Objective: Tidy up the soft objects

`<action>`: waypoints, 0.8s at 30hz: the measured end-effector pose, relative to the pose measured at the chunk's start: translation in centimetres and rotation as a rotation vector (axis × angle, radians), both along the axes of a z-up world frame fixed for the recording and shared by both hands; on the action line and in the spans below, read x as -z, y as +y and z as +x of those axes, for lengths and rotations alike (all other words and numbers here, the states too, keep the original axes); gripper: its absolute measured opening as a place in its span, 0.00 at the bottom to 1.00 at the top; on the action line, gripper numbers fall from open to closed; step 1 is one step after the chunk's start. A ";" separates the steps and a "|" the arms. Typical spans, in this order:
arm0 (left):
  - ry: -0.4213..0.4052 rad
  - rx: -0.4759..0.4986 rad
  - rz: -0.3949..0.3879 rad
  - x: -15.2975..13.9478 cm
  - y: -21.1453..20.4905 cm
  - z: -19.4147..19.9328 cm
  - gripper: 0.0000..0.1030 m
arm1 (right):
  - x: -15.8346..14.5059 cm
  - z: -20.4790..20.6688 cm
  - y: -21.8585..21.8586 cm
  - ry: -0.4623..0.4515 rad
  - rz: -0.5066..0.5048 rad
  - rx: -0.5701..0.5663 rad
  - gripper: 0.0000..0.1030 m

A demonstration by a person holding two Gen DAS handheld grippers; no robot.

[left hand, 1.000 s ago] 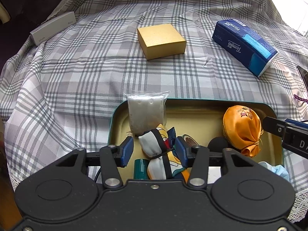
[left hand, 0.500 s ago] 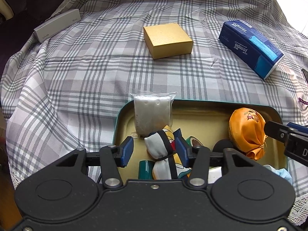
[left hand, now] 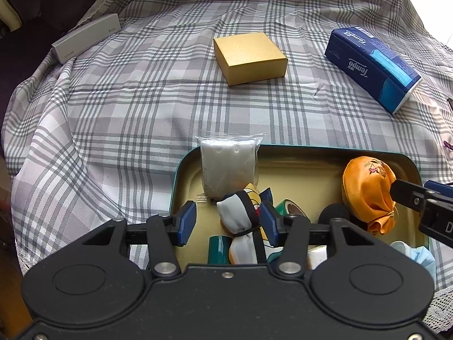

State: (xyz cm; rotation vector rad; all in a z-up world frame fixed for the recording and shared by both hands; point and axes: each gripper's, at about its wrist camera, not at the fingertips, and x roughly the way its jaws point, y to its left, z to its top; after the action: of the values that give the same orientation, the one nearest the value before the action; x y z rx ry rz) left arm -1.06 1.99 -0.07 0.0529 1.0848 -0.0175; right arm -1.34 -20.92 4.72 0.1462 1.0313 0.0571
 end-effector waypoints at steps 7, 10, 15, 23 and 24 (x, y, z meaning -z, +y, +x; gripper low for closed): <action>-0.004 -0.005 0.007 0.0 0.0 -0.1 0.48 | 0.3 -0.2 0.0 0.004 -0.003 0.002 0.53; -0.009 -0.008 0.014 0.0 0.0 -0.2 0.48 | 0.4 -0.2 0.0 0.008 -0.007 0.002 0.53; -0.022 -0.008 0.032 -0.1 -0.1 -0.4 0.48 | 0.5 -0.3 -0.1 0.013 -0.012 0.006 0.53; -0.032 0.002 0.044 -0.2 -0.3 -0.7 0.49 | 0.7 -0.5 -0.3 0.022 -0.021 0.019 0.53; -0.034 0.002 0.045 -0.2 -0.3 -0.7 0.49 | 0.7 -0.5 -0.3 0.022 -0.021 0.019 0.53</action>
State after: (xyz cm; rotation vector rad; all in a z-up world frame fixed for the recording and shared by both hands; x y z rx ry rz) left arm -1.77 1.70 0.13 0.0947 1.0514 0.0060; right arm -1.86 -21.19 4.03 0.1383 1.0518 0.0275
